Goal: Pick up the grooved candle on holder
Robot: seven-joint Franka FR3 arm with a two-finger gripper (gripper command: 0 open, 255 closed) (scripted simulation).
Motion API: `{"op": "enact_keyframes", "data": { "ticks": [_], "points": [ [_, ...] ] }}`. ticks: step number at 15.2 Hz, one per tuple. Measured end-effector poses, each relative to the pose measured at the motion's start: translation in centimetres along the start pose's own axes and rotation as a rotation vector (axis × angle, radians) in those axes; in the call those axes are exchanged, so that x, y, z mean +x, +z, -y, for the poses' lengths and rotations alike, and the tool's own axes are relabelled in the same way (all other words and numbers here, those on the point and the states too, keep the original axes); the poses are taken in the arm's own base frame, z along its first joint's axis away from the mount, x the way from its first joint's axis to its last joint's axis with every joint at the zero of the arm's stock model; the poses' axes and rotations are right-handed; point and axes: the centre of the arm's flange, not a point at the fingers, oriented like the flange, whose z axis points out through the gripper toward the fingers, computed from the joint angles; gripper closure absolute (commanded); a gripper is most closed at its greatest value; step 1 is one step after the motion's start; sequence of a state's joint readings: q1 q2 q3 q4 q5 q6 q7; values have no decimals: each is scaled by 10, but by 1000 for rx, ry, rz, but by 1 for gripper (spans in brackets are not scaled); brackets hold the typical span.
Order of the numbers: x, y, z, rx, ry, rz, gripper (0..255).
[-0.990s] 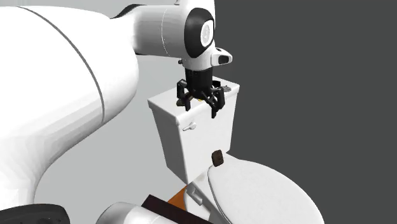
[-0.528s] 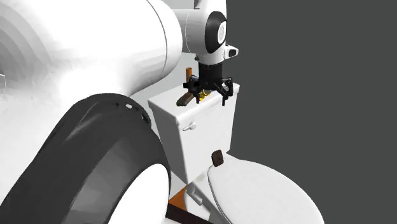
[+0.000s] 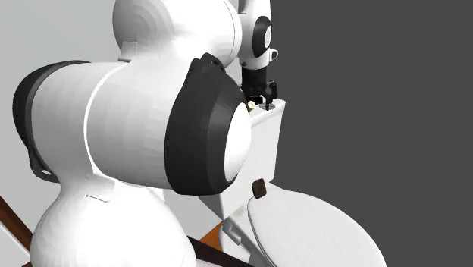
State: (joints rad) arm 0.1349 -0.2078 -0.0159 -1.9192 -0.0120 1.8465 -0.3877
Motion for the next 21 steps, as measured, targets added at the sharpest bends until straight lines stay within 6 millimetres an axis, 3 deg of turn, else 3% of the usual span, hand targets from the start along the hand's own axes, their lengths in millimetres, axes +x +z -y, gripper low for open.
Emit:
{"op": "enact_keyframes", "data": {
  "ticks": [6, 10, 18, 19, 21],
  "points": [
    [74, 16, -1, 1, -236, -16, 0],
    [120, 25, 9, 2, -380, -26, 0],
    [123, 61, 13, 2, -407, -27, 0],
    [122, 63, 12, 2, -407, -28, 255],
    [122, 63, 12, 1, -407, -29, 255]
  ]
}}
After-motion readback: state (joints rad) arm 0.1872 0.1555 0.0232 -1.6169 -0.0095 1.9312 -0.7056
